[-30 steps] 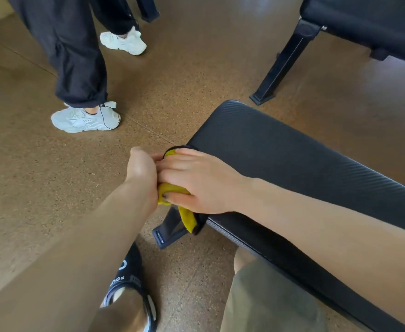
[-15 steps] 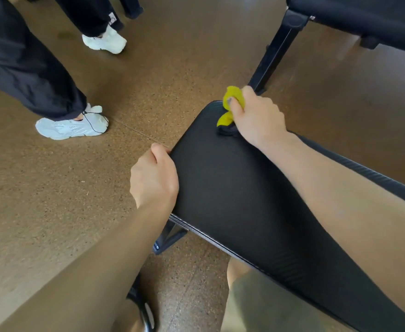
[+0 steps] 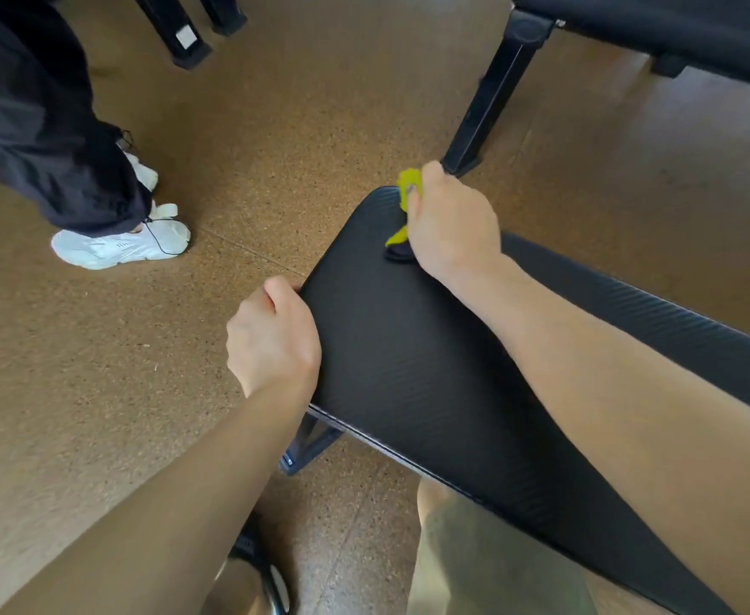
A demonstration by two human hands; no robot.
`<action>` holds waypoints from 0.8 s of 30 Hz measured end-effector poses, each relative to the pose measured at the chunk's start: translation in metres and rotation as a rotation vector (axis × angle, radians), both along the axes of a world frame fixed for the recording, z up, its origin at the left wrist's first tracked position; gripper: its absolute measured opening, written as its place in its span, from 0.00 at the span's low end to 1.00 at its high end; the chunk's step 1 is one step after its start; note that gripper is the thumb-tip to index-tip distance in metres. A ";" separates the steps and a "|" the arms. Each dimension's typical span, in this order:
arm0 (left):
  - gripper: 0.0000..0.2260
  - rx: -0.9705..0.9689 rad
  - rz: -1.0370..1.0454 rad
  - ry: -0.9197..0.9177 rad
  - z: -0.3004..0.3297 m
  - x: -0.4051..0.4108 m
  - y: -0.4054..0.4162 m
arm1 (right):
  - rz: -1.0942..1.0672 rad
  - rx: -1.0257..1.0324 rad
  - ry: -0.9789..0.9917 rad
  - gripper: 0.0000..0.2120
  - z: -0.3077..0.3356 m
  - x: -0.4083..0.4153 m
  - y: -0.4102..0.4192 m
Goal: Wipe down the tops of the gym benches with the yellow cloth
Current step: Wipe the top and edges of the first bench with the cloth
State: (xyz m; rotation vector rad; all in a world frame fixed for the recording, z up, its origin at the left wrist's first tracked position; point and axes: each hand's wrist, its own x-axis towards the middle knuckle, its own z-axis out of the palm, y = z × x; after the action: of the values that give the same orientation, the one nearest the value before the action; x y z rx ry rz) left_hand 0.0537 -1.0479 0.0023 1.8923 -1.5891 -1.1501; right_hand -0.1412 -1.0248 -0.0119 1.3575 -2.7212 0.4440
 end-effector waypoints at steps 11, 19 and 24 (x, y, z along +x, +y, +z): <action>0.21 0.017 -0.038 0.034 -0.004 0.003 -0.003 | -0.180 0.084 -0.142 0.11 0.015 -0.024 0.086; 0.20 0.048 0.018 0.111 -0.004 0.005 -0.005 | 0.051 -0.017 0.045 0.09 -0.003 0.029 -0.022; 0.20 0.404 0.200 0.507 0.001 0.016 -0.021 | 0.345 -0.059 0.044 0.09 -0.013 0.076 -0.012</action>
State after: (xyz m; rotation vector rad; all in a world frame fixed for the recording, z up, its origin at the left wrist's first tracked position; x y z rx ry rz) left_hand 0.0698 -1.0690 0.0032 1.7349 -0.9236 -1.7795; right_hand -0.0649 -1.0370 -0.0248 1.8022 -2.4198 0.5032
